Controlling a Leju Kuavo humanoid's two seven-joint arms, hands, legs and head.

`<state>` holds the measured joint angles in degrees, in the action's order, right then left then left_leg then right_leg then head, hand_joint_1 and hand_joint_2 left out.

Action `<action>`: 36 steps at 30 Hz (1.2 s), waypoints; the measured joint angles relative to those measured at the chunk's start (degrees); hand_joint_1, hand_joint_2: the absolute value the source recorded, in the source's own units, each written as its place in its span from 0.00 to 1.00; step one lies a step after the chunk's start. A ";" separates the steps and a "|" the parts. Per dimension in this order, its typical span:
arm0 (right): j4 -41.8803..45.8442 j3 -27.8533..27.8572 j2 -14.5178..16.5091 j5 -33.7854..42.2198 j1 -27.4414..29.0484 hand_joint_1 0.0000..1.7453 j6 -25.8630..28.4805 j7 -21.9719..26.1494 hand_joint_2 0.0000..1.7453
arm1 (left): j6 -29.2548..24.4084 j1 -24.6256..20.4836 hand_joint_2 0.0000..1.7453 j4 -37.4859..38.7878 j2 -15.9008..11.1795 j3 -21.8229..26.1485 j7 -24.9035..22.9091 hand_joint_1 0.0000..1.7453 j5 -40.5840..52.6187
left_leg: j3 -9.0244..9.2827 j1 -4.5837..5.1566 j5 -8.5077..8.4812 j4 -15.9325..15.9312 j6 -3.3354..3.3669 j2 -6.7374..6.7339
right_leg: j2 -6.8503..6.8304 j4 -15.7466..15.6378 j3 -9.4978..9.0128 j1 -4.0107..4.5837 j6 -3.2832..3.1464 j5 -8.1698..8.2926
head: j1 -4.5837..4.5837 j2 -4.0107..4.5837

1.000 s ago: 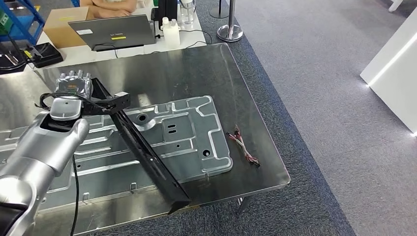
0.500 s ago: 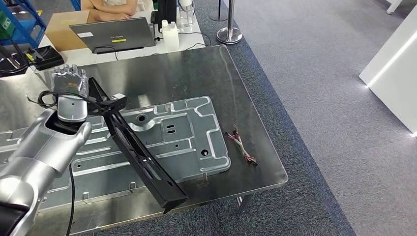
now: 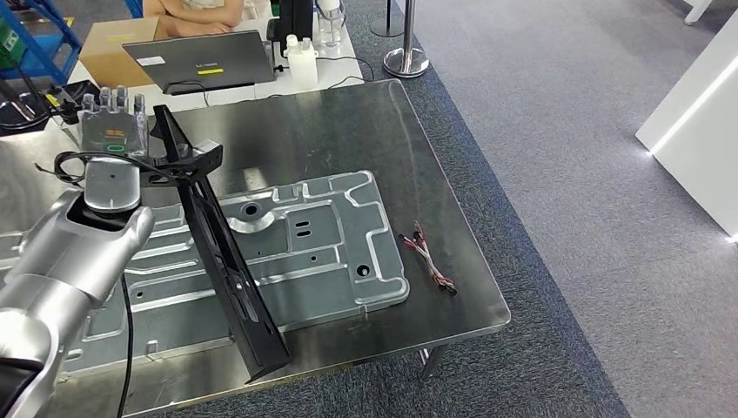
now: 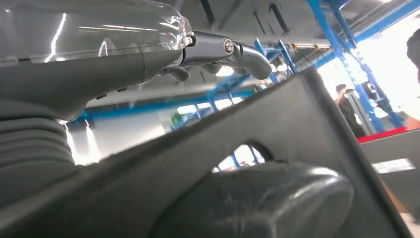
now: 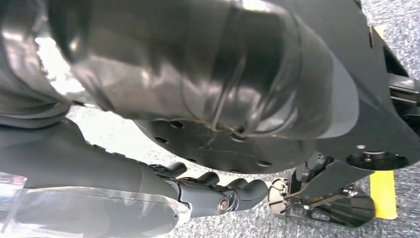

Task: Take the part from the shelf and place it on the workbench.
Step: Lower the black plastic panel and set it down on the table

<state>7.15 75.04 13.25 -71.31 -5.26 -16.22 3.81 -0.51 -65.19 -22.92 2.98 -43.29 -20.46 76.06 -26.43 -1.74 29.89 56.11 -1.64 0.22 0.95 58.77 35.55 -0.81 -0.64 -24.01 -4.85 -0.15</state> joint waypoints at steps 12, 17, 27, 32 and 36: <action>0.00 0.83 0.00 -0.25 0.11 0.00 0.02 0.92 0.00 | -9.10 1.17 0.00 -2.13 0.15 9.36 1.80 0.00 -2.20 | -0.24 0.00 0.01 0.02 0.00 0.01 | 0.00 0.00 0.22 0.00 0.01 -0.02 | 0.00 0.00; 0.00 0.92 0.00 -0.81 0.10 0.00 -0.03 0.84 0.00 | -5.83 0.89 0.00 -2.38 -0.83 8.70 -0.27 0.00 0.56 | -0.26 0.01 0.03 0.02 0.00 -0.01 | 0.00 -0.02 0.22 -0.02 0.02 -0.02 | 0.00 0.00; 0.00 1.31 0.00 -1.51 0.06 0.00 -0.07 -0.35 0.00 | 1.75 -0.86 0.00 -1.59 -2.68 8.04 -4.61 0.00 4.98 | -0.24 0.00 0.03 0.02 0.00 0.00 | 0.00 -0.02 0.22 0.00 0.02 -0.02 | 0.00 0.00; 0.00 1.80 0.02 -0.82 0.08 0.00 -0.05 -0.31 0.00 | 5.56 -1.13 0.00 -0.57 -2.58 10.19 -1.12 0.00 -4.56 | -0.24 0.00 0.00 0.03 -0.01 0.00 | -0.01 -0.02 0.28 0.03 0.02 -0.02 | 0.00 0.00; -0.01 2.16 0.02 -0.75 0.07 0.00 -0.10 -0.12 0.00 | -0.31 -0.51 0.00 -0.82 -2.07 11.41 0.54 0.00 -5.24 | -0.31 0.01 -0.02 0.04 -0.03 0.06 | -0.05 -0.02 0.32 0.00 0.02 -0.02 | 0.00 0.00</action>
<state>7.14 77.20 13.27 -72.06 -5.20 -16.33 3.69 -0.83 -65.70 -23.74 0.91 -31.88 -19.92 70.81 -26.74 -1.73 29.87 56.15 -1.67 0.28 0.89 58.75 35.87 -0.80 -0.62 -24.03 -4.85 -0.15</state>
